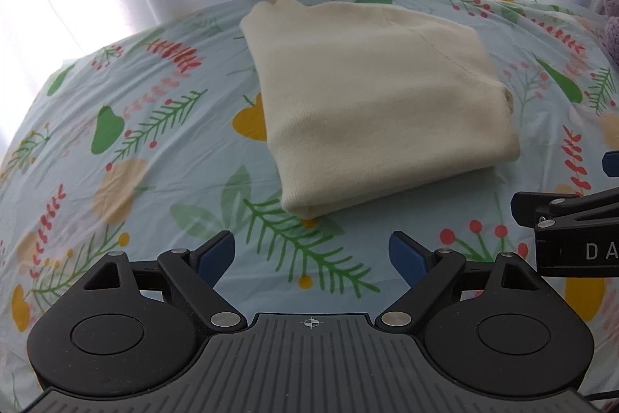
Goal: Fold small clothes
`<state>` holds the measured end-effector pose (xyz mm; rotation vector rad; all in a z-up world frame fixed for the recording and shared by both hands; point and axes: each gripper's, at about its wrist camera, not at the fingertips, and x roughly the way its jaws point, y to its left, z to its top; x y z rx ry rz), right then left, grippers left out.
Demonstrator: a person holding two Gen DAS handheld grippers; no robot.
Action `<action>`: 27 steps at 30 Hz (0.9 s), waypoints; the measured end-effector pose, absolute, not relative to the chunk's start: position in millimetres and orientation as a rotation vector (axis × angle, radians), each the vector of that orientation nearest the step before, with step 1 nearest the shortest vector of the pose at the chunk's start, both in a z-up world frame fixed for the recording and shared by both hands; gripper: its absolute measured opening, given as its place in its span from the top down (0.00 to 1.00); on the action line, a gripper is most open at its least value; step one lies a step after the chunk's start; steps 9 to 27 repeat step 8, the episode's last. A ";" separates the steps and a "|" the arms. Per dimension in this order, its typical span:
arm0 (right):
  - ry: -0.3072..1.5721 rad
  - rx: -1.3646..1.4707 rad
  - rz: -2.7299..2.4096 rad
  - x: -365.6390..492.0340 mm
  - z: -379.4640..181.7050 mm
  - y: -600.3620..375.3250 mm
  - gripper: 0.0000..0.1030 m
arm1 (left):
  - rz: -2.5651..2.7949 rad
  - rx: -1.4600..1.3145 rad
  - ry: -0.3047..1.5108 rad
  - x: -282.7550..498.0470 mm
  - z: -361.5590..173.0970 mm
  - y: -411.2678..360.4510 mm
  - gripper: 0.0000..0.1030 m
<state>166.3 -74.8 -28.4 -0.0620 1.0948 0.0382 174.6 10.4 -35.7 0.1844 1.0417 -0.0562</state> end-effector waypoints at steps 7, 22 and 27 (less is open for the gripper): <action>1.091 -0.072 0.036 166.7 -28.8 -73.8 0.04 | -0.064 0.198 1.036 172.4 -35.7 10.5 0.11; 1.091 -0.073 0.036 166.6 -28.8 -73.7 0.04 | -0.066 0.199 1.037 172.2 -35.9 10.6 0.11; 1.091 -0.073 0.036 166.6 -28.8 -73.7 0.04 | -0.066 0.199 1.037 172.2 -35.9 10.6 0.11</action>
